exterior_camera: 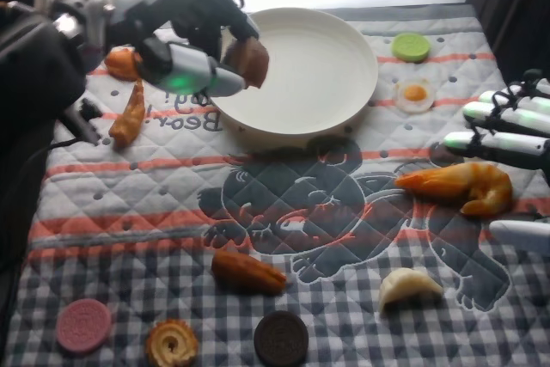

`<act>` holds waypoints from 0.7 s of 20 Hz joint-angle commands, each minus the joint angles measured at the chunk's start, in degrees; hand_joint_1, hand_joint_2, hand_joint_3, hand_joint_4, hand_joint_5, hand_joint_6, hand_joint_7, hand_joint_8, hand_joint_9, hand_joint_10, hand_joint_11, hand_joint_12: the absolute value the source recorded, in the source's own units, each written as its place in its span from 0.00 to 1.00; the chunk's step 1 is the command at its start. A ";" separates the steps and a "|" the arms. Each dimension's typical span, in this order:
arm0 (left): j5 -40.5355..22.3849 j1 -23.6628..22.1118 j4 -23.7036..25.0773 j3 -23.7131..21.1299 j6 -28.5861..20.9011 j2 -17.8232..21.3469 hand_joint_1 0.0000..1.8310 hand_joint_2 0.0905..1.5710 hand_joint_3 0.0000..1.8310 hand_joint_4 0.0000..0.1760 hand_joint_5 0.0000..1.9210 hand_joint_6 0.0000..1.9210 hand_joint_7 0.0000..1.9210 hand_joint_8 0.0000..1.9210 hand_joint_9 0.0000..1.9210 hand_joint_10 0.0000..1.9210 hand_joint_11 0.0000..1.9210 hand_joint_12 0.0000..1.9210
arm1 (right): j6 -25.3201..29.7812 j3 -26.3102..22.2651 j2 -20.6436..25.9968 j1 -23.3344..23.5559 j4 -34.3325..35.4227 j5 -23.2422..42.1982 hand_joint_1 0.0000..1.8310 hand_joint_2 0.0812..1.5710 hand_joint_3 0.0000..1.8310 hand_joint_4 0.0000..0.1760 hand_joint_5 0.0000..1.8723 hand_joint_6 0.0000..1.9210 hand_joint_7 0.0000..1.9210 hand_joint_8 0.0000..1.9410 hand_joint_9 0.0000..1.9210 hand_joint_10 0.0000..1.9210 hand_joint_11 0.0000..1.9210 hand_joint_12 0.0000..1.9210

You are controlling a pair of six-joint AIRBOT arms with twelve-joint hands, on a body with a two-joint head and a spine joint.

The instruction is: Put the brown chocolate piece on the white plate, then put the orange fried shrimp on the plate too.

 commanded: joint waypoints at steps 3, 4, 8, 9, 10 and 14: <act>0.83 -2.44 -0.65 4.72 -0.16 -3.26 0.70 0.65 0.00 0.00 0.70 0.01 0.57 0.55 0.50 0.48 0.21 0.78 | 0.28 0.54 -0.81 1.40 0.32 7.12 0.17 0.79 0.00 0.38 0.18 0.00 0.10 0.00 0.10 0.00 0.00 0.34; 2.57 -2.72 -1.34 6.42 -0.17 -4.59 0.70 0.65 0.00 0.00 0.70 0.00 0.57 0.55 0.48 0.50 0.18 0.81 | 0.28 0.64 -1.12 1.78 0.32 7.15 0.17 0.80 0.00 0.36 0.18 0.00 0.10 0.00 0.10 0.00 0.00 0.34; 6.99 -2.49 -5.43 11.46 -0.18 -7.86 0.73 0.68 0.00 0.21 0.42 0.05 0.51 0.53 0.45 0.15 0.12 0.52 | 0.28 0.94 -1.59 2.30 0.32 7.19 0.15 0.80 0.00 0.36 0.17 0.00 0.09 0.00 0.09 0.00 0.00 0.31; 7.20 -2.11 -6.31 11.94 -0.18 -8.10 0.73 0.69 0.00 0.30 0.41 0.01 0.50 0.54 0.47 0.08 0.13 0.50 | 0.28 1.00 -1.59 2.30 0.32 7.20 0.15 0.80 0.00 0.40 0.17 0.00 0.10 0.00 0.09 0.00 0.00 0.30; 6.96 -1.71 -6.71 11.86 -0.18 -7.97 0.61 0.64 0.00 0.42 0.37 0.00 0.44 0.24 0.44 0.04 0.12 0.57 | 0.28 1.04 -1.59 2.30 0.32 7.20 0.14 0.80 0.00 0.41 0.16 0.00 0.09 0.00 0.09 0.00 0.00 0.31; 2.92 -0.84 -5.99 8.46 -0.15 -5.70 0.46 0.53 0.00 0.98 0.09 0.00 0.17 0.00 0.22 0.00 0.04 0.50 | 0.28 1.21 -1.69 2.30 0.41 7.18 0.18 0.80 0.00 0.51 0.17 0.00 0.10 0.00 0.10 0.00 0.00 0.29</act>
